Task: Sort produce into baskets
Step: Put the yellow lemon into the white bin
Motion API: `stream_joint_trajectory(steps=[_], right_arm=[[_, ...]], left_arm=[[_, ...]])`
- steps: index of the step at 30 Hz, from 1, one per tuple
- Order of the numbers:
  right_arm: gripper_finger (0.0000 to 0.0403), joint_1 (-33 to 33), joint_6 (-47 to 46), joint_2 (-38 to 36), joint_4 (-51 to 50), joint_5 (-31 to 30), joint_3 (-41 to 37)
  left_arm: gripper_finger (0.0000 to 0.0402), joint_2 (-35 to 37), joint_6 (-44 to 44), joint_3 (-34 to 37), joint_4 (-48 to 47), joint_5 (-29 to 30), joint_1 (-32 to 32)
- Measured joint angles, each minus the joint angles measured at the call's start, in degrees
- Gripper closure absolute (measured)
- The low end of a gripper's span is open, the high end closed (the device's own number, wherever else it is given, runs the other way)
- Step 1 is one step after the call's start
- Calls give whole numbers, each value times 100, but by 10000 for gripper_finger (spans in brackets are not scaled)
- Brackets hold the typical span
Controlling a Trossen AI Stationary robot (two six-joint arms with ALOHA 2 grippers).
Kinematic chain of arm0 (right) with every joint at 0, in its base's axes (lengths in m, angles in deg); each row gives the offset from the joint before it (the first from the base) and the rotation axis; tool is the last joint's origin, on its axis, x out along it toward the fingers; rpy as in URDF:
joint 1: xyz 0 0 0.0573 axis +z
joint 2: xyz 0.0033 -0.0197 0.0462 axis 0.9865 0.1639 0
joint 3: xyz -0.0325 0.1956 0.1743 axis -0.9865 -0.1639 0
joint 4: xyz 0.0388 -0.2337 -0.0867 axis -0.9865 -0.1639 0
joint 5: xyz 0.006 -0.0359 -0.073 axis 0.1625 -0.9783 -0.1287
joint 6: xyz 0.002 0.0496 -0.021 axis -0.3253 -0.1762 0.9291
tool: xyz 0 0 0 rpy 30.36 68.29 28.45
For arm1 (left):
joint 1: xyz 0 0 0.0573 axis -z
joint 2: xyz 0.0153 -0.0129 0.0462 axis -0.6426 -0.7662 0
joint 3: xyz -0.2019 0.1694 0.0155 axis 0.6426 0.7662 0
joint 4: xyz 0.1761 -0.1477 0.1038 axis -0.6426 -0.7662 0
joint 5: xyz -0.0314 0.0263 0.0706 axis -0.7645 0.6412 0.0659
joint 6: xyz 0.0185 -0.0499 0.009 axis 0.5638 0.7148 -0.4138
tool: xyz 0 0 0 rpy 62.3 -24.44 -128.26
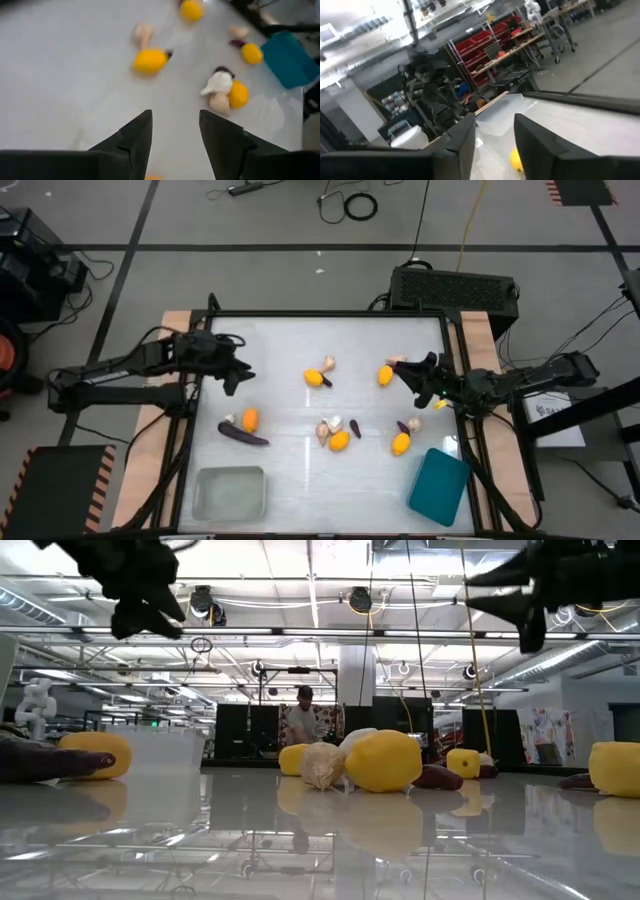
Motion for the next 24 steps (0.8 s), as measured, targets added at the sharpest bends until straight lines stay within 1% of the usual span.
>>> stream_joint_trajectory(steps=[2,4,7,9,13,15,19,24], right_arm=[[256,0,308,289,-129,82,354],[244,0,729,623,-258,120,783],[226,-4,1321,1098,-543,118,1461],[215,-36,1580,1404,-858,129,1933],[191,-162,1588,2004,-1849,180,2815],[177,-261,1574,2285,-2177,481,3153],[151,-444,1574,2856,-2363,1092,3695],[132,-664,1602,3513,-2396,1585,4125]], left_arm=[[231,-315,659,-255,-527,-11,0],[231,-599,1060,-428,-975,-232,0],[230,-939,1516,-525,-1350,-745,34],[230,-1103,1783,-525,-1456,-824,172],[230,-1382,2270,-527,-1640,-562,656],[230,-1518,2515,-527,-1621,-364,936],[230,-1794,2851,-527,-1615,28,1437],[230,-2143,2965,-527,-1632,305,1926]])
